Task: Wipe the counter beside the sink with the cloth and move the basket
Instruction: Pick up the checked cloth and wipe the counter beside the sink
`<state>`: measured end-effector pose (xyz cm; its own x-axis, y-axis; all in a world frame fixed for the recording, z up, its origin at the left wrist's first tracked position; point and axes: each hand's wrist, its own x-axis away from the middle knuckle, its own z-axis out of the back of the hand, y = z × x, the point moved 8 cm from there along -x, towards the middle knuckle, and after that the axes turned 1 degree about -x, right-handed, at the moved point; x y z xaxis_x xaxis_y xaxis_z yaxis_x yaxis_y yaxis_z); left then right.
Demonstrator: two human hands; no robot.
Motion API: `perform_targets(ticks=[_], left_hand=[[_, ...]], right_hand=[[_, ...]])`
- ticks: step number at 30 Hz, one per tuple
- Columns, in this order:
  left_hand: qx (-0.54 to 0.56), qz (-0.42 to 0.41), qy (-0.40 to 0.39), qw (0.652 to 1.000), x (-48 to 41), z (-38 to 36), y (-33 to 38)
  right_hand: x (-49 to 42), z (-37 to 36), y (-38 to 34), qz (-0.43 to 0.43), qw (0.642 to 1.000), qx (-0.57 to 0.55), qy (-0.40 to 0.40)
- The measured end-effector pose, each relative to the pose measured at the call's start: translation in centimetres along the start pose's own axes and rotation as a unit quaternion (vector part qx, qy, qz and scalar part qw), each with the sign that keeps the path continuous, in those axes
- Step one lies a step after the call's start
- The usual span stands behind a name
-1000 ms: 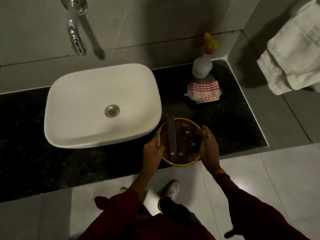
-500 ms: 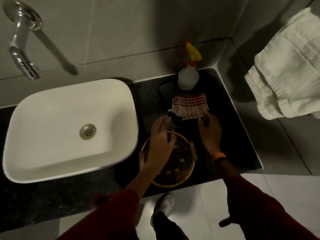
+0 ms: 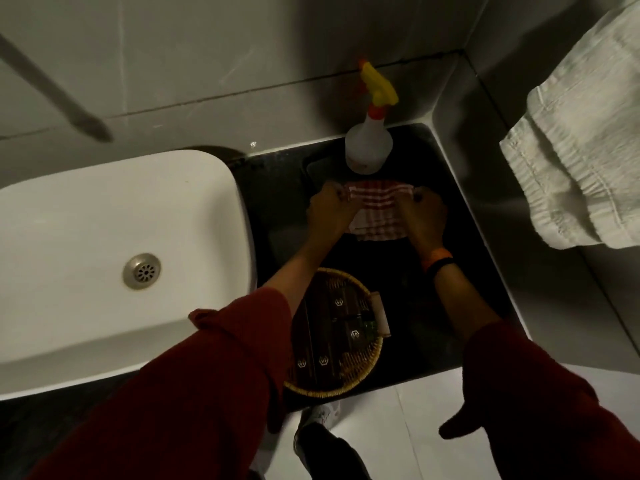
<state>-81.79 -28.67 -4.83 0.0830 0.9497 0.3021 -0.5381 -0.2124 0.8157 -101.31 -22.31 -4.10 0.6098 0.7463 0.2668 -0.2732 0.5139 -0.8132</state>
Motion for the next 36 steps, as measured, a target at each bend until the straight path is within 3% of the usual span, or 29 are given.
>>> perform_targets(ticks=[5,9,12,14,16,21,23,28,31,34,36], left_hand=[[0.122,-0.036,-0.005,0.992,5.8,5.1,1.0],[0.164,-0.050,-0.016,0.985,11.6,11.0,-0.4],[0.275,-0.031,-0.039,0.960,16.8,15.4,-3.1],[0.308,-0.021,-0.015,0.951,20.1,19.5,-6.4],[0.335,0.018,-0.002,0.942,23.1,23.6,-10.7],[0.398,0.122,-0.020,0.909,28.3,32.9,-22.2],[0.393,0.111,-0.029,0.912,29.5,37.7,-25.6],[0.293,0.015,0.093,0.951,32.6,51.2,-33.2],[0.218,-0.017,0.097,0.971,33.0,54.8,-36.1],[0.163,-0.004,0.086,0.983,31.1,55.6,-39.7],[0.096,0.016,0.065,0.993,29.6,55.0,-42.5]], right_hand=[[7.0,0.0,-2.9,-0.087,0.957,-0.263,-0.083],[14.7,-1.2,-5.9,-0.034,0.952,-0.258,-0.160],[21.5,-4.3,-7.7,0.019,0.925,-0.289,-0.247],[25.9,-6.4,-8.7,0.045,0.923,-0.303,-0.232],[30.5,-9.7,-9.5,0.056,0.924,-0.297,-0.234],[42.2,-21.5,-11.3,0.078,0.897,-0.283,-0.330],[46.6,-26.1,-12.1,0.075,0.885,-0.288,-0.358],[55.3,-35.3,-13.1,0.047,0.887,-0.279,-0.365],[58.3,-40.0,-13.1,0.027,0.894,-0.269,-0.357],[59.0,-43.8,-12.5,0.044,0.926,-0.212,-0.309],[58.4,-44.9,-11.3,0.058,0.972,-0.105,-0.203]])
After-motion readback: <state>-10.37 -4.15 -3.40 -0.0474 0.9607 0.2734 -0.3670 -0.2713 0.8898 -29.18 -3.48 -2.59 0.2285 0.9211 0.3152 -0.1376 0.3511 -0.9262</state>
